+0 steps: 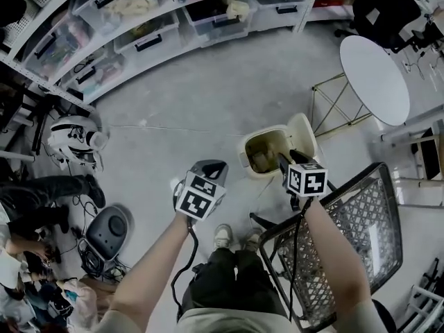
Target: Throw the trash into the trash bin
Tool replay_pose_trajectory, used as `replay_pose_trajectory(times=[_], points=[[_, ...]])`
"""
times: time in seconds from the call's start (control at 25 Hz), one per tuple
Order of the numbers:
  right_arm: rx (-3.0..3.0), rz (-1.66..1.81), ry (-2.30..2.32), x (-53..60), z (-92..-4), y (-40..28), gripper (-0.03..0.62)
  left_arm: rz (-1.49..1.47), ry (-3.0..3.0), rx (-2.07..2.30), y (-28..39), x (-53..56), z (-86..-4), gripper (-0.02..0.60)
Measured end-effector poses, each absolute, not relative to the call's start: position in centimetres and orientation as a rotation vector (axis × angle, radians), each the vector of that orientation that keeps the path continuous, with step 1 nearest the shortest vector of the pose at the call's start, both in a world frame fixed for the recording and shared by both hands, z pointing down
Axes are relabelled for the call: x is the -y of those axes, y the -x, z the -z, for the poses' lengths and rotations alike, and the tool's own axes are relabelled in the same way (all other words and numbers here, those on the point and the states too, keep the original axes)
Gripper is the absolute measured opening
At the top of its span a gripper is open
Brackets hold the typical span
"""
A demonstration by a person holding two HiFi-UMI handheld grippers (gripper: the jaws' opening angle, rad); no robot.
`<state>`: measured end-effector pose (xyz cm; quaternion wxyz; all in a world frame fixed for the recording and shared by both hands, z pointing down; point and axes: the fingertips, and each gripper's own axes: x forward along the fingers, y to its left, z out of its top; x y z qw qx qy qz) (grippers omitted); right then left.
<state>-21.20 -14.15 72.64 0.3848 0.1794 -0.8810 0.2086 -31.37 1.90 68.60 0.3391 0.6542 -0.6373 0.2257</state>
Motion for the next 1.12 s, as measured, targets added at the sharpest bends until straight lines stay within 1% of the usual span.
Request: replay_pose_trajectory(times=[0.24, 0.44, 0.68, 1.12], points=[[2.400, -0.495, -0.421, 11.9, -61.5, 19.8, 0.116, -0.583, -1.741, 1.736, 31.0, -3.1, -60.7, 0.002], [2.530, -0.489, -0.396, 9.2, -51.5, 18.2, 0.091, -0.578, -1.801, 1.798, 30.3, -3.8, -53.5, 0.002], [2.693, -0.500, -0.437, 6.8, -41.5, 14.5, 0.040, -0.571, -1.885, 1.857, 27.8, -4.8, -45.7, 0.002], [2.929, -0.437, -0.427, 2.1, -27.3, 9.3, 0.005, -0.567, -2.024, 1.983, 23.7, -6.7, -33.4, 0.002]])
